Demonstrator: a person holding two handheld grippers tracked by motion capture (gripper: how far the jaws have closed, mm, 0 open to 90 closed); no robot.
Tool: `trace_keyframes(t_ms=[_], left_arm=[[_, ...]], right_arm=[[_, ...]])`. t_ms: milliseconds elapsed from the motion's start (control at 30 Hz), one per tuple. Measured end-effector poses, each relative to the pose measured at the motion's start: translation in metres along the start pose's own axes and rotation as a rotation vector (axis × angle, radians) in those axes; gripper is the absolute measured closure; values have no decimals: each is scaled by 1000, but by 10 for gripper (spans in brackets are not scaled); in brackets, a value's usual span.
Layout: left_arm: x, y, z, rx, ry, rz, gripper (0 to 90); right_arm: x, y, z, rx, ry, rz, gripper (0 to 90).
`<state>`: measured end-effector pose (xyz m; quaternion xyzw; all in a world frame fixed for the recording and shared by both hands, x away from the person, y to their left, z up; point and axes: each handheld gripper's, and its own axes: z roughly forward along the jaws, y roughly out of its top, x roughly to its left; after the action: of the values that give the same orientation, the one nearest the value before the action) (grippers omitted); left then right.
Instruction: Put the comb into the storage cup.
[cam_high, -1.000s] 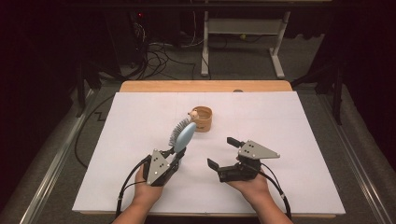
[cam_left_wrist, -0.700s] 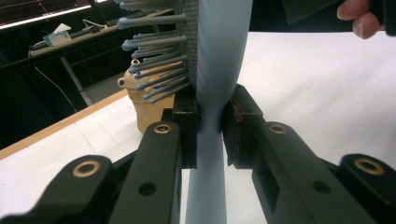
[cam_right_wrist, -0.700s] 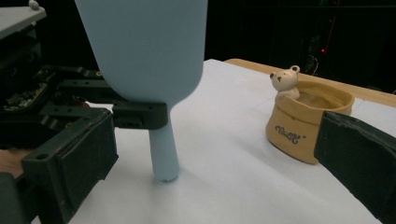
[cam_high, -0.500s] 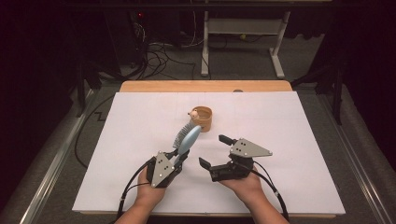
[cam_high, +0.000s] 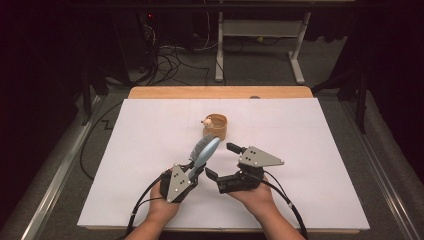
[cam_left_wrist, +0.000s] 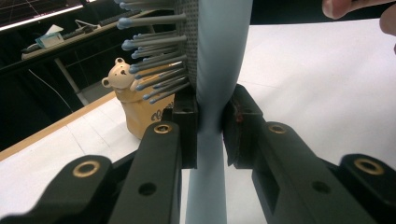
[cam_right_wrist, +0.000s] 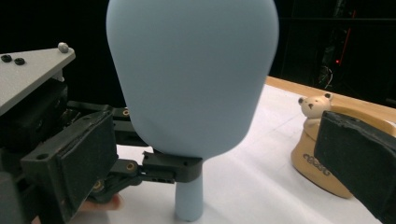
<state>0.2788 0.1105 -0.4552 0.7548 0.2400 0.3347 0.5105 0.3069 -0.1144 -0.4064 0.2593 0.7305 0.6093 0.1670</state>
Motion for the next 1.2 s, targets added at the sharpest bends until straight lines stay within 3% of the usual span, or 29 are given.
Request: trace_keyframes(t_ms=[833,1200], left_arm=[[-4,0,1,-1,0,13,772],[-4,1,-1,-9,3,18,772]], right_arm=[[8,13,11,-35,19,27,7],[8,16,19,-39,20,63,96]])
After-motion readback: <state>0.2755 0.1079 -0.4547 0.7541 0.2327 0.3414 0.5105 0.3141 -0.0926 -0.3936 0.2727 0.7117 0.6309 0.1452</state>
